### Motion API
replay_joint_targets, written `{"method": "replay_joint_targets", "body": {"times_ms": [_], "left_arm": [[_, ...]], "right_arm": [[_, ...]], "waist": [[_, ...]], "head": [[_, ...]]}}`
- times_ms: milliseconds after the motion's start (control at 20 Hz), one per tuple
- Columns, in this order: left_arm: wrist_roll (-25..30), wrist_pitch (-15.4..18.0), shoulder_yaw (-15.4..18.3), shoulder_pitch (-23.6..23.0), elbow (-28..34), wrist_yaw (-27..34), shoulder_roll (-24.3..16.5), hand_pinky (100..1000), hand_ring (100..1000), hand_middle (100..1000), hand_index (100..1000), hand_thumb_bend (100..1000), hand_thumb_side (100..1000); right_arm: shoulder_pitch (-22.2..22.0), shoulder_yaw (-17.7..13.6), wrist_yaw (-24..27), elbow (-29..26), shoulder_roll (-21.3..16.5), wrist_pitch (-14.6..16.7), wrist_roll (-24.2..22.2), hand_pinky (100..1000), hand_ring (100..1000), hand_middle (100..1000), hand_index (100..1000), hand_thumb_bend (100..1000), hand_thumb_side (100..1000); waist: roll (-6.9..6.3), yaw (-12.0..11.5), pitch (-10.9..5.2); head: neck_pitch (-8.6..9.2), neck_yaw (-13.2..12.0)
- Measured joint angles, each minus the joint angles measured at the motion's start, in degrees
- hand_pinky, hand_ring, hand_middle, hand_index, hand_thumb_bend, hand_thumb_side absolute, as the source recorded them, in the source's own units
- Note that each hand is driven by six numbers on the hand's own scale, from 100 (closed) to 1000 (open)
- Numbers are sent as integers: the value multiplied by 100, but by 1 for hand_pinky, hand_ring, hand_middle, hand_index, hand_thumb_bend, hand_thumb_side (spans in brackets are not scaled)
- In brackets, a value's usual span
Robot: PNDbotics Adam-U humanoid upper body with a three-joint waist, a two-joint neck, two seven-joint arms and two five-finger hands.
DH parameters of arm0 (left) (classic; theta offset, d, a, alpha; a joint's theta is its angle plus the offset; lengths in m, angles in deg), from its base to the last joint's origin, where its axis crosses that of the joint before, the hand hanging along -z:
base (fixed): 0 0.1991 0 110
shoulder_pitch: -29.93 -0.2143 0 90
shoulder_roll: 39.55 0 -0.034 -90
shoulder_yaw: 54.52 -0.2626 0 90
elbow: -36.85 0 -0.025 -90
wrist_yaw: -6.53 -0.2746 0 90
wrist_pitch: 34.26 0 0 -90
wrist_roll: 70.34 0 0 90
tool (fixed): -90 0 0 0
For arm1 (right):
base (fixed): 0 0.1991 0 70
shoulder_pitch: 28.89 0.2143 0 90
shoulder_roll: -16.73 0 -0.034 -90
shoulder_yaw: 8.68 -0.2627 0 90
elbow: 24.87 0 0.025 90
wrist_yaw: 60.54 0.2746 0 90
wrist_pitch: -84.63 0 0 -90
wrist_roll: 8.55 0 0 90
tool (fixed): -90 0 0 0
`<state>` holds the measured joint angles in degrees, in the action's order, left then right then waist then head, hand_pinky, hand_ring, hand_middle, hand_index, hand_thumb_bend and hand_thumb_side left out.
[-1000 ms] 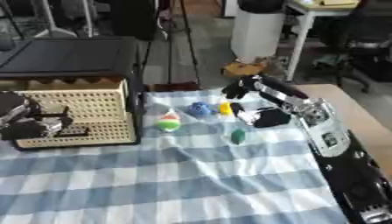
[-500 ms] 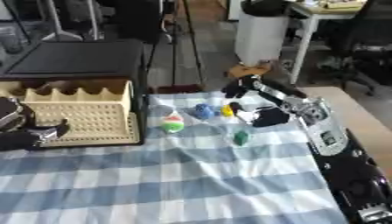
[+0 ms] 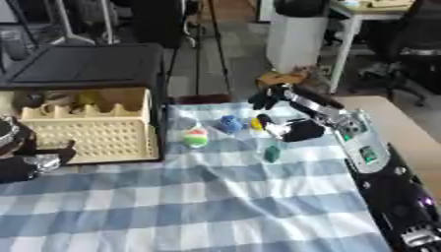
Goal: Pick up objects from table and place into drawer.
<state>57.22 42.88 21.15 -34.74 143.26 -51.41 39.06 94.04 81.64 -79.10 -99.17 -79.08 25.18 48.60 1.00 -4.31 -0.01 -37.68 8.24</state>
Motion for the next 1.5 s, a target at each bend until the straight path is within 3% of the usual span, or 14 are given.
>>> {"method": "replay_joint_targets", "body": {"times_ms": [200, 500, 1100, 1300, 1500], "left_arm": [[38, -36, 43, -119, 172, 86, -41, 162, 100, 100, 477, 502, 1000], [-23, -108, 44, -214, 118, 194, -41, 180, 100, 100, 617, 496, 1000], [-409, -201, 39, -252, -524, 271, 67, 189, 100, 100, 674, 488, 1000], [-482, -157, 39, -252, -475, 291, 67, 188, 100, 100, 679, 477, 1000], [-555, -83, 128, -252, -28, 291, 65, 198, 100, 100, 683, 481, 1000]], "right_arm": [[-15, -1, -3, 0, 0, -3, -1, 714, 736, 669, 829, 100, 421], [-15, -2, -7, 1, 0, -9, 5, 713, 736, 669, 829, 100, 426], [-16, -17, -39, 15, -1, -19, 24, 713, 736, 669, 829, 100, 425], [-16, -19, -43, 16, -1, -16, 27, 713, 736, 669, 828, 100, 422], [-17, -32, -44, 17, -1, -13, 34, 713, 736, 669, 828, 100, 423]], "waist": [[0, -15, 0], [18, -30, -1], [50, -31, 1], [55, -31, 1], [59, -46, 1]], "head": [[0, 17], [0, 30], [0, 37], [0, 38], [0, 40]]}}
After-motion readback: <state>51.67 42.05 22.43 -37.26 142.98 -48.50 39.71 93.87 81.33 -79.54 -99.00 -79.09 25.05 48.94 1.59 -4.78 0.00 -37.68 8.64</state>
